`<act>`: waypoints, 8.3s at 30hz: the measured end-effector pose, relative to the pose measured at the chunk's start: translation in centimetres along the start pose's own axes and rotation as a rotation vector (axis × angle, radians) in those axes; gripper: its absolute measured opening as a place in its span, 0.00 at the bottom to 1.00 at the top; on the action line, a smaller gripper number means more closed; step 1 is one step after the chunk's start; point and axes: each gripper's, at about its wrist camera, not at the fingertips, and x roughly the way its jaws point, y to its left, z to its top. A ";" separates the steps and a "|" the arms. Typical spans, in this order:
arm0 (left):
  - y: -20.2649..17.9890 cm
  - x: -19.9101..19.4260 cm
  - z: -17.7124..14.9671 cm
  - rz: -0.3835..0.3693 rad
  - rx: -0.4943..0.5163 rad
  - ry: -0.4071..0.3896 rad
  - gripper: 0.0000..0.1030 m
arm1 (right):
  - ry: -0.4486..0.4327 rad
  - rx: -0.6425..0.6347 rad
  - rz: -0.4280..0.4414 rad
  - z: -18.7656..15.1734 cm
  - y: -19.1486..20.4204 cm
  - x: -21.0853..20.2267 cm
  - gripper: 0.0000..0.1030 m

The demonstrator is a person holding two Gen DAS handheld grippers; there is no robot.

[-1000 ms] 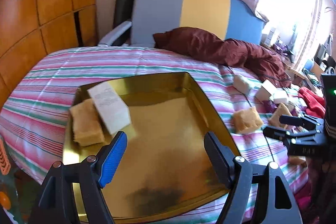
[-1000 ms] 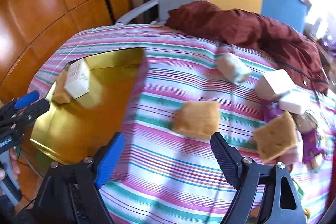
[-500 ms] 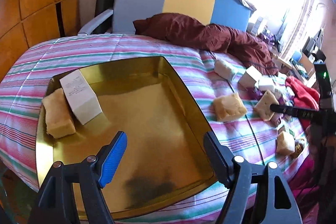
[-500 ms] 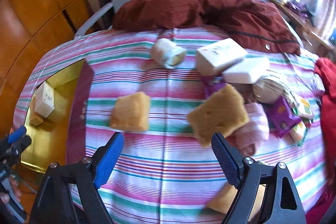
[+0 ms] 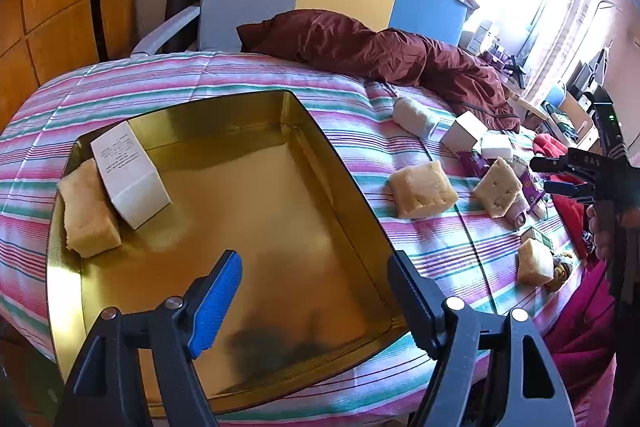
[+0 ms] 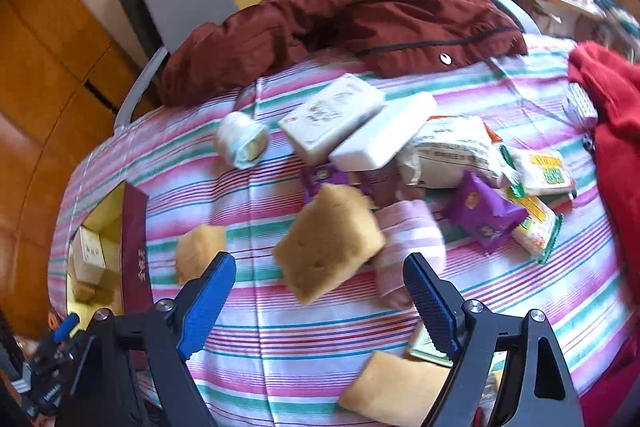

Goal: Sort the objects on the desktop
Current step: 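Move both tools back from the tray toward the pile of items, then grasp another yellow sponge with the left tool while the right tool grasps the pink sock, then lower the sponge and sock into the gold tray and open both tools, then grasp the yellow glove bundle with the right tool while the left tool grasps a yellow sponge, then carry the glove bundle and sponge into the gold tray and open both tools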

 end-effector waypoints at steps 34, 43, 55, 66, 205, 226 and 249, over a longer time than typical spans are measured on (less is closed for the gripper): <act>-12.9 12.3 5.5 -0.086 0.203 0.225 0.80 | 0.028 0.105 -0.128 2.1 -5.8 2.8 0.75; -12.3 15.6 6.1 -0.100 0.113 0.279 0.80 | 0.137 0.028 -0.154 1.7 -5.3 5.1 0.63; -11.8 17.0 5.3 -0.116 0.124 0.258 0.70 | 0.197 -0.100 -0.209 0.7 -3.8 6.7 0.33; -11.9 12.4 5.5 -0.169 0.122 0.125 0.66 | 0.072 -0.180 -0.155 0.7 -2.8 3.7 0.30; -29.0 10.5 -4.0 -0.472 0.579 0.317 0.87 | 0.484 -0.482 -0.364 -7.0 -8.5 0.2 0.43; -27.8 11.9 -4.4 -0.453 0.555 0.289 0.59 | 0.406 -0.501 -0.311 -7.4 -6.8 -0.2 0.39; -17.4 4.3 -0.5 -0.368 0.349 0.101 0.58 | 0.209 -0.598 -0.186 -9.1 0.3 -4.1 0.38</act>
